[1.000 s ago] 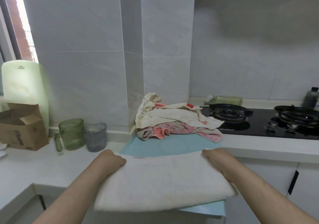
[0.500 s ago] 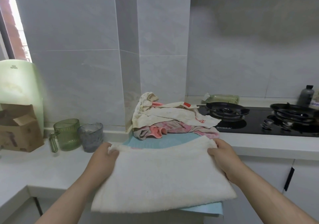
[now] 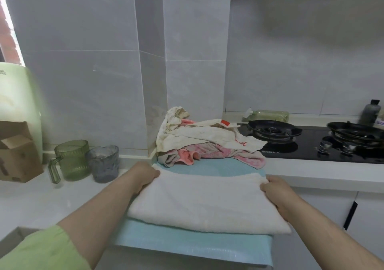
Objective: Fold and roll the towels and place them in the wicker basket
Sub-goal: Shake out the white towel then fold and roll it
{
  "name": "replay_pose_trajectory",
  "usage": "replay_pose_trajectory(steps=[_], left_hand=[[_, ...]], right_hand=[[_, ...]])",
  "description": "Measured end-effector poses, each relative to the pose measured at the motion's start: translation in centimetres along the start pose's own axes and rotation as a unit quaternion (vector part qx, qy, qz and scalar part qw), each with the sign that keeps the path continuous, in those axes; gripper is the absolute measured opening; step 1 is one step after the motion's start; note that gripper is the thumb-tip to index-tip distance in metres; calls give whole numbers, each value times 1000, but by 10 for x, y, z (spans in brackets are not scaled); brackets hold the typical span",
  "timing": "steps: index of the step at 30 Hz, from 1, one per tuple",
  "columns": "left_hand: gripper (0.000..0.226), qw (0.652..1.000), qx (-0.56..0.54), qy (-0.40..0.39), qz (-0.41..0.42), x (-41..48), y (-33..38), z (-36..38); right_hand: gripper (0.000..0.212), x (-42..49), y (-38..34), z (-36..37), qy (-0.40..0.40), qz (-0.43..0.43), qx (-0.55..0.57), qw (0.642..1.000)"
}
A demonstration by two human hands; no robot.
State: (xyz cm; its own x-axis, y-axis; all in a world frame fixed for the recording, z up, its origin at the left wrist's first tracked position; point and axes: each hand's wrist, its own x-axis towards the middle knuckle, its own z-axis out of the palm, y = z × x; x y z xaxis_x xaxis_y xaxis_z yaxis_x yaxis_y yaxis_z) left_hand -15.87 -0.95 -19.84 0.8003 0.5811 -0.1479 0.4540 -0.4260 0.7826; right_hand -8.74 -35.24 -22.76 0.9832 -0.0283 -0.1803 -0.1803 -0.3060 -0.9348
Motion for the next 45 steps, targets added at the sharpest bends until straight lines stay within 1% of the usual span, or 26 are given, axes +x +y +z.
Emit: replay_pose_trajectory(steps=[2, 4, 7, 10, 11, 13, 15, 17, 18, 20, 21, 23, 25, 26, 27, 29, 31, 32, 33, 34, 36, 38, 39, 41, 43, 45], left_hand=[[28, 995, -67, -50, -45, 1, -7, -2], [26, 987, -118, -85, -66, -4, -11, -11], [26, 990, -82, -93, -63, -15, -22, -25], [30, 993, -64, -96, -34, -33, -38, -38], [30, 994, -65, -82, -21, -40, -44, -40], [26, 999, -39, -15, 12, -61, -55, -39], [27, 997, 9, 45, 58, -85, -64, -31], [26, 992, 59, 67, 85, -105, -65, -22], [22, 989, 89, 73, 95, -108, -66, -19], [16, 986, 114, 76, 94, -109, -66, -16], [19, 988, 103, 74, 91, -108, -67, -15], [21, 992, 46, 80, 89, -107, -67, -16], [13, 994, 10, 87, 62, -105, -68, -16], [13, 996, 12, 84, 42, -105, -66, -16], [15, 996, 24, 78, 27, -104, -64, -15], [9, 995, 74, 61, -1, -101, -56, -14], [27, 989, 143, 33, -19, -98, -45, -10], [30, 988, 151, 26, -20, -96, -40, -9], [29, 989, 144, 25, -23, -93, -36, -8], [28, 994, 108, 16, -32, -89, -35, -8], [25, 997, -24, -31, -59, -83, -35, -13], [19, 983, -130, -67, -109, -84, -36, -19], [18, 976, -156, -77, -128, -83, -37, -22], [21, 970, -180, -92, -136, -78, -35, -24], [24, 964, -203, -112, -134, -73, -27, -26], [21, 965, -196, -119, -131, -66, -17, -27]], right_hand=[[23, 1, 2, 1, -5, 4, -10, 1000], [21, 0, 2, -2, -13, 6, -7, 1000], [20, -5, 0, -8, -38, 15, -16, 999], [20, -10, 4, -12, -47, -8, -45, 998], [19, -15, 6, -14, -45, -17, -49, 998], [20, -25, 12, -17, -35, -27, -43, 998], [28, -35, 18, -19, -22, -37, -40, 998], [31, -44, 23, -20, -19, -39, -32, 999], [33, -49, 25, -19, -19, -37, -29, 999], [35, -57, 26, -18, -23, -38, -27, 999], [35, -62, 26, -18, -25, -37, -22, 999], [34, -72, 24, -18, -33, -31, -1, 999], [31, -80, 24, -19, -29, -20, 22, 999], [28, -83, 25, -20, -23, -10, 34, 999], [24, -84, 27, -21, -23, -2, 42, 999], [20, -88, 29, -22, -39, 3, 40, 998], [19, -91, 31, -23, -44, 4, 37, 998], [18, -92, 30, -23, -43, 4, 42, 998], [17, -92, 30, -24, -42, 6, 47, 998], [16, -93, 30, -24, -41, 9, 50, 998], [14, -91, 31, -27, -43, 18, 47, 998], [12, -89, 32, -29, -53, 26, 42, 997], [11, -88, 31, -29, -58, 31, 37, 997], [9, -85, 26, -30, -64, 40, 21, 997], [13, -76, 19, -31, -64, 35, 6, 997], [18, -66, 11, -30, -67, 25, -2, 997]])
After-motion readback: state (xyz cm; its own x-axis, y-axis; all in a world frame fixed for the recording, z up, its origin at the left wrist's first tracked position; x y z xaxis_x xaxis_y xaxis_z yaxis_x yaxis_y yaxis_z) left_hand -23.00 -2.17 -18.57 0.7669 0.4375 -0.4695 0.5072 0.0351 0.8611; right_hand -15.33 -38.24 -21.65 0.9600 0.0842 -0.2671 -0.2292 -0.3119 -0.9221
